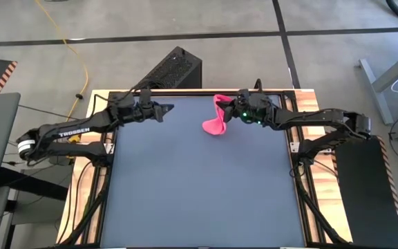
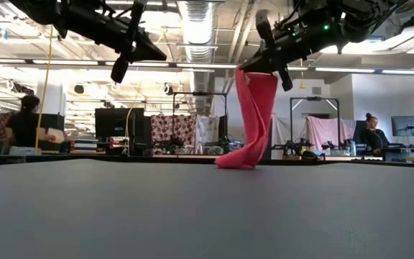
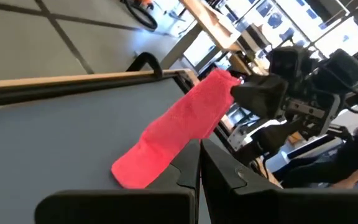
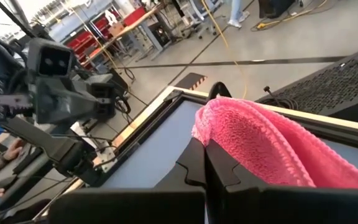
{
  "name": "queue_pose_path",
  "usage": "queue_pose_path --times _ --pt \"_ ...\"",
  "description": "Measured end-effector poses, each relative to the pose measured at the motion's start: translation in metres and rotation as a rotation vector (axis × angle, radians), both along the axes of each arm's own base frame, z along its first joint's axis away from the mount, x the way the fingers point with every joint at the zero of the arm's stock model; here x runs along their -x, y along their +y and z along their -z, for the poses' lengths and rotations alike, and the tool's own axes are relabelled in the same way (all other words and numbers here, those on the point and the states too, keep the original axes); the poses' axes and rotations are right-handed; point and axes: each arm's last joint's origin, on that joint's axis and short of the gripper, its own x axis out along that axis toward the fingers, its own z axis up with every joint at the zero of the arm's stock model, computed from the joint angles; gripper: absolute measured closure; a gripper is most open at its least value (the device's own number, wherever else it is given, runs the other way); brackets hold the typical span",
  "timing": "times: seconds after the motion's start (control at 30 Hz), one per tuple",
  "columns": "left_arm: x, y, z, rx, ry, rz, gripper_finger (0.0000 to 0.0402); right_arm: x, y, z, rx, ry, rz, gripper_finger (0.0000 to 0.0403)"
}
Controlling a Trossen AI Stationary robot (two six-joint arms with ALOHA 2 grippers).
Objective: Roll towel
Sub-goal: Roll the pink towel
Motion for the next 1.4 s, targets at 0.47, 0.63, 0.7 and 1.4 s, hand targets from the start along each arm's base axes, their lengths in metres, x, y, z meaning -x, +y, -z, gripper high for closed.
queue_pose_path --times 0.47,0.63,0.7,1.4 --pt "0.000 0.001 0.001 -0.026 0.020 -0.016 0.0401 -0.006 -0.010 -0.056 0.096 -0.199 -0.047 0.0394" --pt "0.000 0.001 0.001 -0.026 0.023 -0.015 0.0401 -0.011 -0.002 -0.085 0.158 -0.197 -0.097 0.0394" --pt "0.000 0.001 0.002 -0.030 0.036 -0.016 0.0401 -0.014 0.001 -0.089 0.152 -0.181 -0.125 0.0394" --pt "0.002 0.002 0.012 -0.002 0.139 -0.074 0.0401 -0.042 0.060 -0.023 -0.053 0.120 -0.394 0.0388"
